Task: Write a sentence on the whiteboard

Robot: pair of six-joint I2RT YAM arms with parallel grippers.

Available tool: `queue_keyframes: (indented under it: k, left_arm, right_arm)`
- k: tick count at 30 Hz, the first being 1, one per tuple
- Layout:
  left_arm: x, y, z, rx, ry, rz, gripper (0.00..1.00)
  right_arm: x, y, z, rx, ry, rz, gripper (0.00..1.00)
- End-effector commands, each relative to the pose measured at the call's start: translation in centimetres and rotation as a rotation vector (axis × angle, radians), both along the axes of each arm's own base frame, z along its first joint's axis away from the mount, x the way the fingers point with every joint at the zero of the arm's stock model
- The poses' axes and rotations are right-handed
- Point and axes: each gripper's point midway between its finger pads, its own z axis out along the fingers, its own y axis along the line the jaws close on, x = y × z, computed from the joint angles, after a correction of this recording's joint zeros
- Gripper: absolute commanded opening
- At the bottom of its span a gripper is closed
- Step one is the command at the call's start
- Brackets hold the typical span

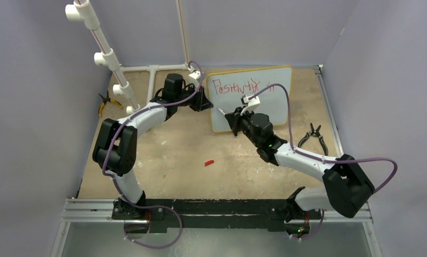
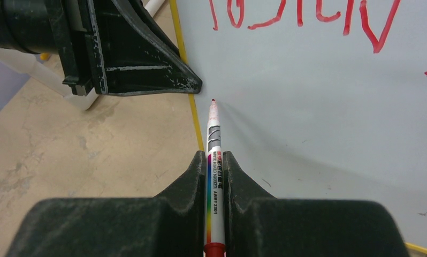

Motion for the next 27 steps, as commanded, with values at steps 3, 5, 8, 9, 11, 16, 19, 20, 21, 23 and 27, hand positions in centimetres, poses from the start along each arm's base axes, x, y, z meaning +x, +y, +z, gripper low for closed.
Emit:
queue_keyframes:
  k: [3,5,8,9,11,16,19,20,21,23,27]
  left_arm:
    - [0.6,0.6,2.0,0.006,-0.091,0.008,0.00]
    - [0.6,0.6,2.0,0.006,-0.090,0.007,0.00]
    - [0.6,0.6,2.1,0.006,-0.091,0.008,0.00]
    - [0.6,0.6,2.1,0.006,-0.091,0.009,0.00]
    - [0.6,0.6,2.1,0.007,-0.093,0.008,0.00]
    - [0.6,0.7,2.2,0.008,-0.096,0.010,0.00]
    - [0.7,0.7,2.3,0.007,-0.098,0.011,0.00]
    - [0.6,0.7,2.3,0.008,-0.098,0.011,0.00]
    - [0.6,0.7,2.3,0.007,-0.097,0.010,0.00]
    - [0.6,0.6,2.3,0.007,-0.098,0.008,0.00]
    - [0.6,0.6,2.3,0.006,-0.099,0.008,0.00]
  right_arm:
    - [1.8,0.8,3.0,0.050,-0.078,-0.035,0.00]
    - [1.9,0.8,2.8,0.050,-0.073,-0.044,0.00]
    - [2.1,0.5,2.4,0.045,-0.066,-0.069,0.00]
    - [2.1,0.3,2.2,0.041,-0.060,-0.079,0.00]
    - [2.2,0.0,1.8,0.032,-0.052,-0.094,0.00]
    - [2.2,-0.9,1.1,0.012,-0.031,-0.134,0.00]
    - [2.0,-1.4,1.3,0.014,-0.030,-0.152,0.00]
    - [1.9,-1.5,1.4,0.015,-0.030,-0.157,0.00]
    - [1.9,-1.7,1.5,0.016,-0.031,-0.162,0.00]
    - [2.0,-1.8,1.8,0.022,-0.036,-0.169,0.00]
    - [2.2,-1.4,2.5,0.033,-0.051,-0.160,0.00]
